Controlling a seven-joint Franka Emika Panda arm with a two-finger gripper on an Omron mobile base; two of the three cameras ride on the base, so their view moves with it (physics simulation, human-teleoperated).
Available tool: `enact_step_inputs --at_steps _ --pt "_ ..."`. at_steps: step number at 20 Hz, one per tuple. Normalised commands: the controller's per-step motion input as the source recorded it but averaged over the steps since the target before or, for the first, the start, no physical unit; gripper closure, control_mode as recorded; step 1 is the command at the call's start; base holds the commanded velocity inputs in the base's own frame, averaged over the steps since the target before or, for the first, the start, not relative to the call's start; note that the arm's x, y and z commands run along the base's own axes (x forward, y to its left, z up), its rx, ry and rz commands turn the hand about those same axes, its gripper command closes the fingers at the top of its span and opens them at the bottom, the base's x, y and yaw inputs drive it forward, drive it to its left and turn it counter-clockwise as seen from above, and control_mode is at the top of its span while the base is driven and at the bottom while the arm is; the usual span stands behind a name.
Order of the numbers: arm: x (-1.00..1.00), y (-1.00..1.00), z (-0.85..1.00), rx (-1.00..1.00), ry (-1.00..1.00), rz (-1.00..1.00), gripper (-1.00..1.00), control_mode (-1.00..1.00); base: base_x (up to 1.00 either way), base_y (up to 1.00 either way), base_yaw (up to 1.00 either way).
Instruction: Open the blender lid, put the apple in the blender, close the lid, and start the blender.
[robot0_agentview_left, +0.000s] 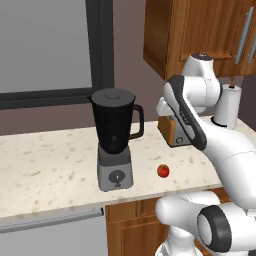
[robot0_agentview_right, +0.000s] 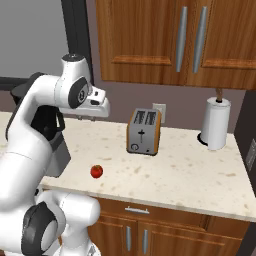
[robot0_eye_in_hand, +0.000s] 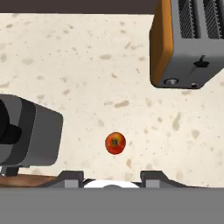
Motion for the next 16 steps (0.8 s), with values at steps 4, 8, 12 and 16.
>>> enact_step_inputs --at_steps 4,8,12,16 --pt "-0.27 0.03 0.0 -0.04 -0.19 0.0 -1.0 -1.0 0.0 0.0 0.0" --pt "-0.76 0.09 0.08 -0.05 -0.33 -0.01 -1.0 -1.0 0.0 0.0 0.0" --pt "-0.63 0.31 0.34 0.0 -0.14 -0.01 -1.0 -1.0 0.0 0.0 0.0" --pt "-0.17 0.55 0.22 0.01 -0.05 0.05 -1.0 -1.0 0.0 0.0 0.0"
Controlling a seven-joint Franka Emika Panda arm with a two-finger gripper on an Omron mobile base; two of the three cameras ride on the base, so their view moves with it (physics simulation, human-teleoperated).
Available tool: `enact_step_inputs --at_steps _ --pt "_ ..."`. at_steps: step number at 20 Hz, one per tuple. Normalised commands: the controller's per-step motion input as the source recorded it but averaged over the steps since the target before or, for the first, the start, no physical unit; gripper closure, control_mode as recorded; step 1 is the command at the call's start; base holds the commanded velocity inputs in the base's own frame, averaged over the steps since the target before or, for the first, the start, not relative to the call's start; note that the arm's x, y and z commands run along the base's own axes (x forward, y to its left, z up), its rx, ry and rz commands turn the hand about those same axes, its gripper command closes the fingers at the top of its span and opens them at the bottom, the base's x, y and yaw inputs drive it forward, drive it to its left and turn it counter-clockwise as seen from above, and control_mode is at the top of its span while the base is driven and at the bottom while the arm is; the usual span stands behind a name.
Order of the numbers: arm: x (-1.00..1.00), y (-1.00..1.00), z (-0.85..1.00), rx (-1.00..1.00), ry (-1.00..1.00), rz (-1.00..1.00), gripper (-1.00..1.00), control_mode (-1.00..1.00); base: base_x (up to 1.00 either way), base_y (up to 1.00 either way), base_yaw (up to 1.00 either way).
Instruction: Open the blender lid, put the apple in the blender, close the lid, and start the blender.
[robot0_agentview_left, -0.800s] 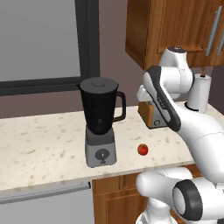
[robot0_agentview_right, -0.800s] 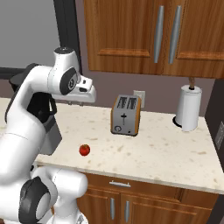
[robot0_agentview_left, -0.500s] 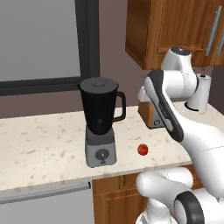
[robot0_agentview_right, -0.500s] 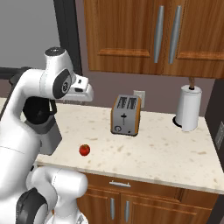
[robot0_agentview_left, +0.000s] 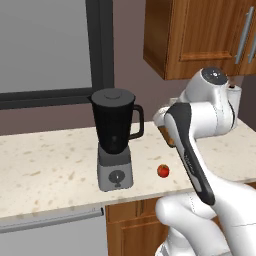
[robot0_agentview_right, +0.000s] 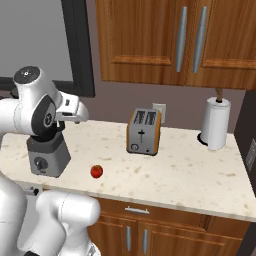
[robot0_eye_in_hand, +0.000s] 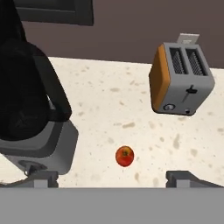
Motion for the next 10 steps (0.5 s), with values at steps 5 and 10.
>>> enact_step_inputs --at_steps 5,10 --pt "-0.03 0.53 0.19 0.03 -0.06 0.09 -1.0 -1.0 0.0 0.0 0.0" --pt "-0.02 0.42 0.42 0.0 -0.14 0.04 -1.0 -1.0 0.0 0.0 0.0"
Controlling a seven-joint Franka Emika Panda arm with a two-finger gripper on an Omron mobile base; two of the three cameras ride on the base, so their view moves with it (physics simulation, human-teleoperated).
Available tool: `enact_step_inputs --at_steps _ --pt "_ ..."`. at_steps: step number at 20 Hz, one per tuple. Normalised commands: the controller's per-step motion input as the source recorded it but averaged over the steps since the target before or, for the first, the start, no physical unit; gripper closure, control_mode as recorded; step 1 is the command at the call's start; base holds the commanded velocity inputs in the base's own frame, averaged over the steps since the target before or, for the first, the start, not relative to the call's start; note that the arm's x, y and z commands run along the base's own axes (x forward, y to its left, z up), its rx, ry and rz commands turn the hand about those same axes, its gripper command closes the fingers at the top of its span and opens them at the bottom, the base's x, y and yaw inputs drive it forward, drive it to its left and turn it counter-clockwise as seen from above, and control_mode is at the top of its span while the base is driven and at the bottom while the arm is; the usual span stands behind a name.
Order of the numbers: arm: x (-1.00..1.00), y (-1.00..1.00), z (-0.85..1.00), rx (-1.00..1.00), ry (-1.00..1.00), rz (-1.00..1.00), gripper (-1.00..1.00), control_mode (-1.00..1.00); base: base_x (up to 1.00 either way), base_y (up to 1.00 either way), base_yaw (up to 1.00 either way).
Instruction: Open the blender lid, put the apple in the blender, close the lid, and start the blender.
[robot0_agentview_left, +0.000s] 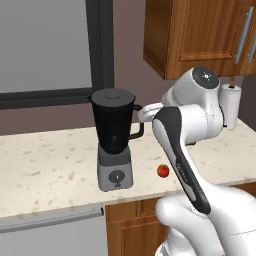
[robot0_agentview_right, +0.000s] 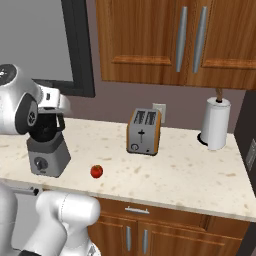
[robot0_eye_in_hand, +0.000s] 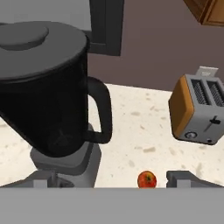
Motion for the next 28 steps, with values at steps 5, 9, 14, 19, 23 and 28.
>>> enact_step_inputs --at_steps 5,9,14,19,23,28 --pt "-0.01 0.23 0.48 0.0 -0.16 0.0 -1.0 -1.0 0.0 0.0 0.0" --pt "0.04 0.31 0.47 0.0 -0.09 0.0 -1.0 -1.0 0.0 0.0 0.0" --pt "0.03 0.35 0.38 0.03 -0.02 0.05 -1.0 -1.0 0.0 0.0 0.0" --pt "0.13 0.39 0.11 0.05 0.0 0.07 -1.0 -1.0 0.0 0.0 0.0" --pt "0.28 0.43 0.0 0.01 0.0 0.04 -1.0 -1.0 0.0 0.0 0.0" --pt "0.24 0.14 -0.04 0.0 0.02 0.0 -1.0 -1.0 0.0 0.0 0.0"
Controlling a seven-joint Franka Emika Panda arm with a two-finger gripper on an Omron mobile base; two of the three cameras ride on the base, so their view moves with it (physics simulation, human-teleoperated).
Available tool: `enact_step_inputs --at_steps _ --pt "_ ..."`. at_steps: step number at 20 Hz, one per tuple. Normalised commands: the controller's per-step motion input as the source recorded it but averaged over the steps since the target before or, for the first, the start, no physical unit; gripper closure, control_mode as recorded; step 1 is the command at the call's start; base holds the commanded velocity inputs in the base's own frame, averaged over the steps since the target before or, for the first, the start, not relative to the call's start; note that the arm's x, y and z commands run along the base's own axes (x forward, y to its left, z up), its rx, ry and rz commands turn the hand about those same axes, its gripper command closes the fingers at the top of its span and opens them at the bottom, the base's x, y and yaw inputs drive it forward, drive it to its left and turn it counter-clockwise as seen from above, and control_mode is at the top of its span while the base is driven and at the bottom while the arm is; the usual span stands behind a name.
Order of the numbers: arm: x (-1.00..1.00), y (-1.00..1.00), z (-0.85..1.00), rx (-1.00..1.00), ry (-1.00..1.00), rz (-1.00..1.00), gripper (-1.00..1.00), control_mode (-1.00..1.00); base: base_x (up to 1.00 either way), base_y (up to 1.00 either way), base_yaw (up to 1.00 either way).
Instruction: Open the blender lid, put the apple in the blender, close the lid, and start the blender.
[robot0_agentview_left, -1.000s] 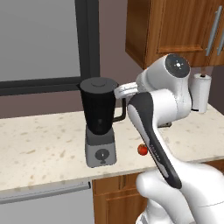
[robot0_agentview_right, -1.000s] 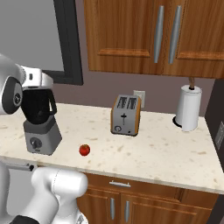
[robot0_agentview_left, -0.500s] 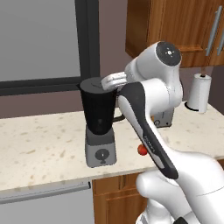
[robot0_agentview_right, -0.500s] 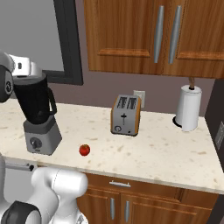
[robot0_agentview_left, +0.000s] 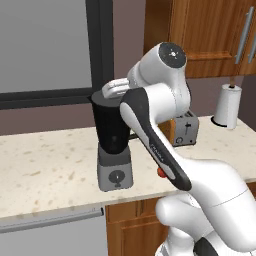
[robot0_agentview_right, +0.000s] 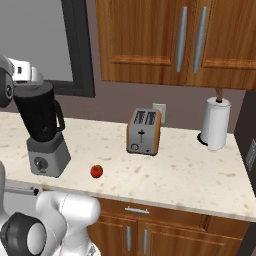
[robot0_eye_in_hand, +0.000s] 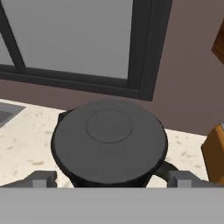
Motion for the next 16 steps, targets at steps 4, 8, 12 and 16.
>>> enact_step_inputs --at_steps 4,8,12,16 --pt "0.29 0.03 -0.1 0.0 0.07 0.0 -1.0 -1.0 0.0 0.0 0.0" --pt "0.23 0.0 -0.14 0.0 0.1 0.0 -1.0 -1.0 0.0 0.0 0.0" --pt "0.21 0.1 -0.1 0.0 0.09 0.0 -1.0 -1.0 0.0 0.0 0.0" --pt "0.02 0.24 -0.03 0.0 0.02 0.0 -1.0 -1.0 0.0 0.0 0.0"
